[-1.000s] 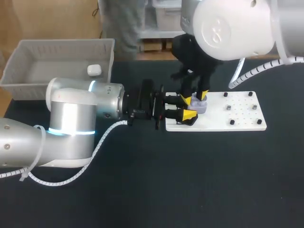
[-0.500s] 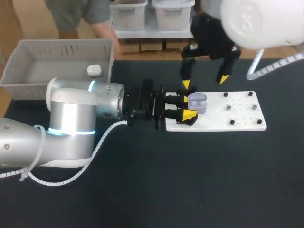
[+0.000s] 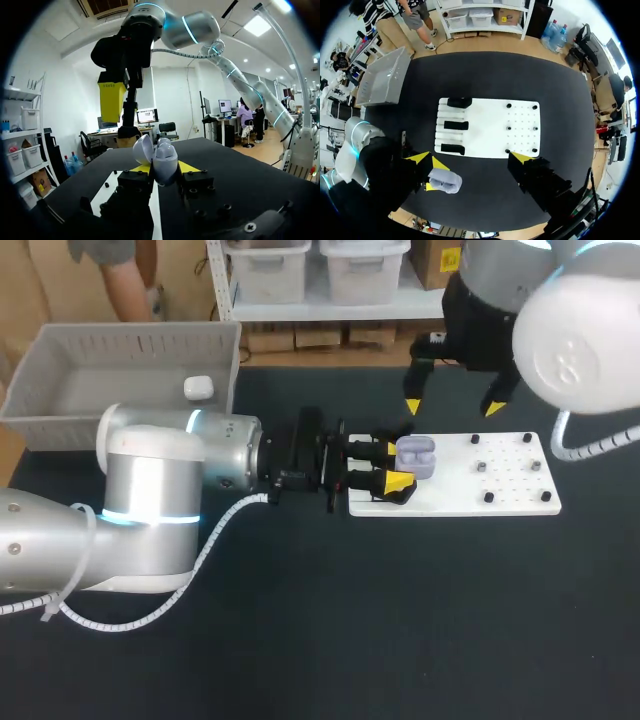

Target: Pick up each earbud case from the left stands, insert the matching earbuds, close the lid, and place the case in the box.

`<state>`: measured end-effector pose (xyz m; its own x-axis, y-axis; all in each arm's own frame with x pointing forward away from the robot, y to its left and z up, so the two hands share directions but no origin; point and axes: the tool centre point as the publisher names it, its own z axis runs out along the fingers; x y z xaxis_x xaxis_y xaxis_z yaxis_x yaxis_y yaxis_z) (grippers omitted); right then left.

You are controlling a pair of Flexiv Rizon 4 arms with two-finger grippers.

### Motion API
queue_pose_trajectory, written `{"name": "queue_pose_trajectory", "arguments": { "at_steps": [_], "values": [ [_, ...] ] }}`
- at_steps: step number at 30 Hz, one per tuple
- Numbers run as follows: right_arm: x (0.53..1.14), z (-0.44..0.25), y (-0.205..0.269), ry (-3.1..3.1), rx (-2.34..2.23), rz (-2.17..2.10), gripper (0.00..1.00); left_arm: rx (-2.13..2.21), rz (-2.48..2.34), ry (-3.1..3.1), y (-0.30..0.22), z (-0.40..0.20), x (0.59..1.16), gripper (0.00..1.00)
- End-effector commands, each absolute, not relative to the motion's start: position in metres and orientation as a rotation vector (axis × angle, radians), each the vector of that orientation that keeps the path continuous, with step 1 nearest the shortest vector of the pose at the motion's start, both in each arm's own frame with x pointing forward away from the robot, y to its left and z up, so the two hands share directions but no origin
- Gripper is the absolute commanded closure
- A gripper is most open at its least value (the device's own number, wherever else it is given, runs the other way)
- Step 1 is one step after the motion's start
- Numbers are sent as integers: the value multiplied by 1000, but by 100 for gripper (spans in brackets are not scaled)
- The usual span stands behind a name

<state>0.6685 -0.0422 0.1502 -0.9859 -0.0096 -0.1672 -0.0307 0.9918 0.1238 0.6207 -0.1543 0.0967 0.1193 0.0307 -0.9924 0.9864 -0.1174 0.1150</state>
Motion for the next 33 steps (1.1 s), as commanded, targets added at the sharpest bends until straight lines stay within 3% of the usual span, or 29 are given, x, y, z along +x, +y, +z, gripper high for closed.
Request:
{"name": "queue_pose_trajectory", "arguments": {
  "at_steps": [1,33],
  "values": [
    [679,137,-44,2989,-24,190,0,1371,-1180,1093,-154,97,619,100],
    [639,114,-46,3121,-90,132,0,1371,-1180,1093,-154,97,619,100]
  ]
}}
